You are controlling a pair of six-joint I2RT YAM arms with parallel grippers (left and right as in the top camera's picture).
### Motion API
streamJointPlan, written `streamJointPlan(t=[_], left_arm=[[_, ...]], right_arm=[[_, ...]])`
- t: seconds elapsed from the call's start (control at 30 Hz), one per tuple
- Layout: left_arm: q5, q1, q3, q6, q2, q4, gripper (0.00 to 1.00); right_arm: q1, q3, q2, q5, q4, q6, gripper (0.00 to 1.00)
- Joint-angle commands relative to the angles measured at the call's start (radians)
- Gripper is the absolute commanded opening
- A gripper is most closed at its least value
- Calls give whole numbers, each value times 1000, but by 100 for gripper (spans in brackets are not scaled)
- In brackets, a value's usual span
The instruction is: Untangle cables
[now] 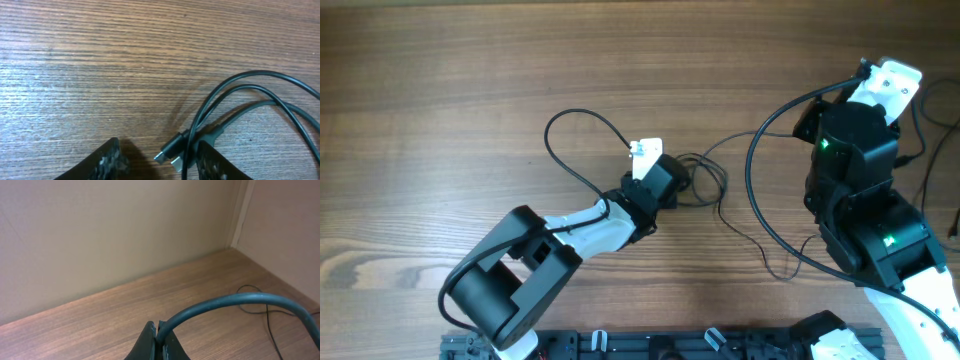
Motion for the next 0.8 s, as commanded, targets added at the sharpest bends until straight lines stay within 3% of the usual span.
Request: streamJointPlan(t=[0.0, 0.07, 0.17, 0.33, 0.4, 0.43, 0.47, 0.6, 0.77], left_arm=[[47, -57, -27, 24, 83, -29, 51], [52, -86, -27, 23, 91, -55, 48], [51, -111, -27, 6, 105, -114, 35], [53, -92, -27, -41, 143, -101, 43], [72, -80, -27, -40, 153, -99, 31], [82, -73, -27, -41, 155, -98, 20], [90, -66, -27, -41, 155, -98, 4], [134, -30, -26, -41, 154, -95, 4], [165, 14, -26, -83, 153, -99, 4]], right_arm=[[-4, 16, -13, 6, -1, 9, 4], [-4, 16, -13, 6, -2, 8, 5], [-4, 16, -13, 6, -6, 12, 4], [-4, 16, -13, 5, -23, 31, 5], [-4, 16, -13, -15, -28, 30, 5], [-4, 16, -13, -43, -31, 30, 5], [-4, 16, -10, -95, -37, 31, 5], [-6, 16, 27, -257, -128, 48, 5], [-59, 16, 211, -277, -373, 307, 8]])
